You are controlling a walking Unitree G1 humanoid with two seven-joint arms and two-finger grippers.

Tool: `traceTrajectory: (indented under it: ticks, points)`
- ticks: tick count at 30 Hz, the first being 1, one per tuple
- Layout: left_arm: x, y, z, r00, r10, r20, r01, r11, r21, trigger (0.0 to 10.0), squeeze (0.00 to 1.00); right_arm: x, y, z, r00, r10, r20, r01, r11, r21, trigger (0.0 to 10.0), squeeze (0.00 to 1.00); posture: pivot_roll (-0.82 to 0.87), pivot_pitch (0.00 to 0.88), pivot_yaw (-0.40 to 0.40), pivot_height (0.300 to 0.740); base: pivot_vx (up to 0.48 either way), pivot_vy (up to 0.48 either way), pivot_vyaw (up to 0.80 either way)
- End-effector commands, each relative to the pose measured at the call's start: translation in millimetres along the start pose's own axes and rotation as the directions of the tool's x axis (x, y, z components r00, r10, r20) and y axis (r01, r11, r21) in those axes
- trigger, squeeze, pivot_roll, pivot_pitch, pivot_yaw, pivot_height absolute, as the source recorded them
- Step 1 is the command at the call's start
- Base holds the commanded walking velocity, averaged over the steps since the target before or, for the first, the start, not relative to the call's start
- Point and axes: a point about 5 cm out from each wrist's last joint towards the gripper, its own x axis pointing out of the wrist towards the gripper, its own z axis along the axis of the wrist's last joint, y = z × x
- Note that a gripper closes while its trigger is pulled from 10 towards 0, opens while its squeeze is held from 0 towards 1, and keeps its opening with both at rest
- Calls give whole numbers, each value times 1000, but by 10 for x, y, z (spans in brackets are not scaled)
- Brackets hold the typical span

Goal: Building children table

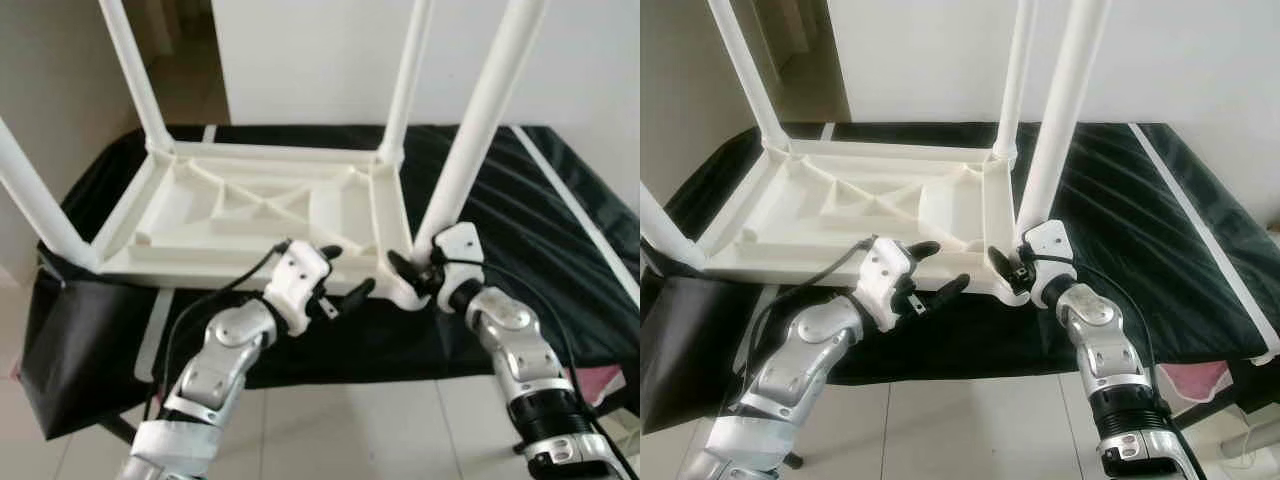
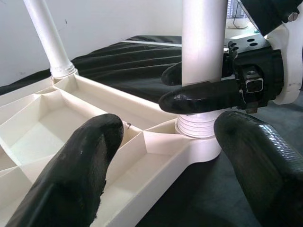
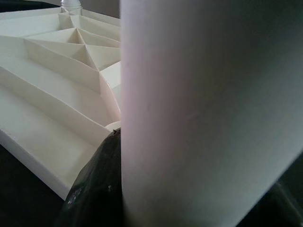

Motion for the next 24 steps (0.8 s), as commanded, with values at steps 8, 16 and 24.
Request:
traceTrajectory:
  ticks: [8,16,24]
  points:
    - [-4,-28,33,1000,-20,4,20,1000,8,10000,0,-32,36,-124,997,40,-62,-39,999,16,9216,0,0,0,-22,740,0,0,0]
    - [0,-18,37,1000,-25,5,25,1000,3,10000,0,-27,12,-134,996,-39,-76,43,998,42,10000,0,-10,0,-17,740,0,0,0]
    - [-5,-17,36,1000,-24,1,24,1000,-3,10000,0,-33,79,-158,974,-198,-113,210,972,104,10000,0,-9,0,-21,740,0,0,0]
